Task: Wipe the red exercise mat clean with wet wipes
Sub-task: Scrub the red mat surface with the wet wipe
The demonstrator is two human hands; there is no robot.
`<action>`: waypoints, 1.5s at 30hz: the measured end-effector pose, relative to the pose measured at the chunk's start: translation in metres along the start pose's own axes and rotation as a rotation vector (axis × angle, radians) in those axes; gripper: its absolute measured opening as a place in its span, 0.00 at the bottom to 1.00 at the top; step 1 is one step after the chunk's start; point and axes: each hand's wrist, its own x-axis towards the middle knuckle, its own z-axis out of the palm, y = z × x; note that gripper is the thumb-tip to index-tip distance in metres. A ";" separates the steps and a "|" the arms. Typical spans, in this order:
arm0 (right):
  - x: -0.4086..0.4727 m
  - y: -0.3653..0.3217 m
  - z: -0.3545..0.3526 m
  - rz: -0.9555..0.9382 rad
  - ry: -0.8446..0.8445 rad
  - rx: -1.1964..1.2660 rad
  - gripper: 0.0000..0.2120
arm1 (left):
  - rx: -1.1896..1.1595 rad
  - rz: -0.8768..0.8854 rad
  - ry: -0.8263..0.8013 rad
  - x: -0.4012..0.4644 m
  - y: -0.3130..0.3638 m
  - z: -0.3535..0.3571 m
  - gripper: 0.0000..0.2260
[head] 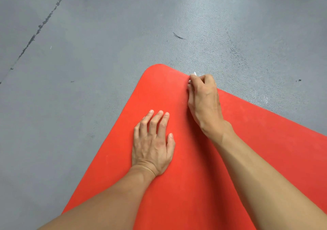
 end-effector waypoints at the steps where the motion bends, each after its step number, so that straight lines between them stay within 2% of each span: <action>1: -0.001 -0.001 -0.001 0.028 -0.003 -0.002 0.09 | 0.002 -0.002 0.000 0.000 0.000 0.000 0.27; 3: -0.009 -0.004 -0.006 -0.006 -0.034 -0.023 0.09 | 0.002 0.004 0.000 -0.001 0.000 0.000 0.27; 5: -0.035 -0.010 -0.015 -0.115 -0.145 -0.035 0.08 | 0.000 0.006 0.005 0.000 0.000 0.000 0.27; 8: -0.090 -0.021 -0.031 -0.242 -0.337 -0.018 0.15 | -0.002 0.009 0.012 -0.001 -0.001 0.000 0.27; 11: -0.109 -0.020 -0.036 -0.269 -0.387 0.010 0.17 | -0.003 0.006 0.007 -0.001 -0.001 0.001 0.27; 15: -0.111 -0.017 -0.044 -0.219 -0.327 0.108 0.17 | -0.003 0.004 0.012 -0.001 0.000 0.001 0.27; 19: -0.111 -0.026 -0.035 -0.182 -0.287 -0.031 0.16 | 0.002 0.002 0.010 -0.001 -0.001 0.001 0.27; 25: -0.106 -0.019 -0.025 -0.316 -0.247 -0.053 0.12 | -0.002 0.009 0.013 -0.001 -0.002 0.002 0.27; 30: -0.083 0.002 -0.039 -0.526 -0.282 -0.079 0.12 | -0.001 0.005 0.016 -0.001 0.000 0.001 0.27; 32: -0.052 0.017 -0.042 -0.421 -0.156 -0.095 0.10 | 0.000 0.003 0.011 0.000 0.000 0.000 0.27; 34: -0.037 0.019 -0.041 -0.207 -0.001 -0.117 0.09 | -0.003 -0.003 0.012 0.000 0.000 0.000 0.27; 36: -0.058 0.004 -0.034 -0.103 0.051 -0.108 0.10 | 0.002 -0.003 0.014 0.000 0.000 0.000 0.27; 38: -0.104 -0.016 -0.033 -0.172 -0.055 -0.045 0.12 | -0.004 -0.003 0.017 0.000 0.000 0.000 0.27; 40: -0.148 -0.028 -0.043 -0.319 -0.181 0.012 0.14 | -0.008 0.000 0.022 0.000 0.000 0.001 0.27; 42: -0.147 -0.020 -0.052 -0.460 -0.243 0.009 0.14 | -0.004 0.002 0.021 0.000 0.000 0.001 0.27; 43: -0.130 -0.012 -0.052 -0.489 -0.235 -0.016 0.14 | -0.002 0.004 0.022 0.000 -0.001 0.000 0.27; 45: -0.084 0.009 -0.049 -0.400 -0.097 -0.076 0.12 | 0.000 0.008 0.020 0.000 -0.001 0.000 0.27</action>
